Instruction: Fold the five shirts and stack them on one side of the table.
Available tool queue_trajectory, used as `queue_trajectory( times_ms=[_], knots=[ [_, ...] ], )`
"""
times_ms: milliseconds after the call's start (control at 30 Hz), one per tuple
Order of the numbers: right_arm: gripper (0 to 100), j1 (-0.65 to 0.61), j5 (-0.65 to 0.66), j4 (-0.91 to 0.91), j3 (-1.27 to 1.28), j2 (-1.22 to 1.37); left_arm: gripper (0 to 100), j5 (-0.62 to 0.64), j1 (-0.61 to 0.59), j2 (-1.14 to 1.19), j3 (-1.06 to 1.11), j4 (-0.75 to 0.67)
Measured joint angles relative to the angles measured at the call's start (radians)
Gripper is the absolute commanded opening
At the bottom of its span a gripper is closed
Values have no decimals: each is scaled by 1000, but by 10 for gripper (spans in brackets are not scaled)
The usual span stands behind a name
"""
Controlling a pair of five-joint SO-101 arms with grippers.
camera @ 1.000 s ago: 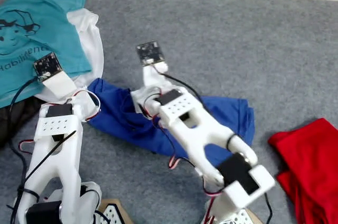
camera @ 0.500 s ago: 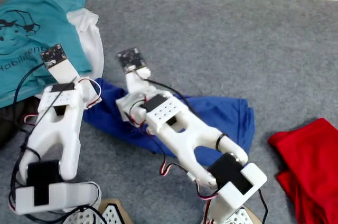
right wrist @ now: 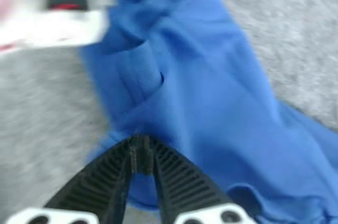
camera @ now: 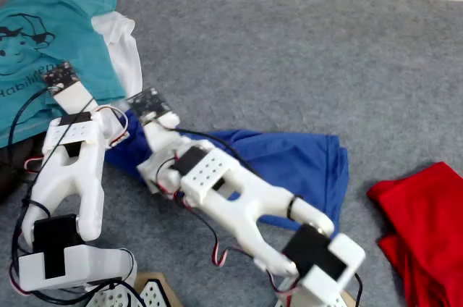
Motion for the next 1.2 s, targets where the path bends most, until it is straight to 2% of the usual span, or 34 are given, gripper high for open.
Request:
queue_trajectory(
  times_ms=[167, 333, 433, 533, 700, 967, 1200],
  knots=[
    [6, -31, 0, 3, 89, -127, 7, 3, -14, 0, 0, 0],
    [15, 8, 0, 3, 141, -221, 7, 3, -18, 0, 0, 0],
    [111, 52, 0, 3, 160, -235, 7, 3, -18, 0, 0, 0],
    [207, 44, 0, 3, 176, -236, 7, 3, -18, 0, -2, 9],
    [220, -20, 0, -103, 193, -236, 7, 0, -58, 0, -28, 31],
    [220, -9, 0, -198, 103, -35, 7, 135, -170, 0, -35, 34],
    [220, 3, 0, -198, -48, 106, 7, 152, -190, 0, -48, 34]
  ],
)
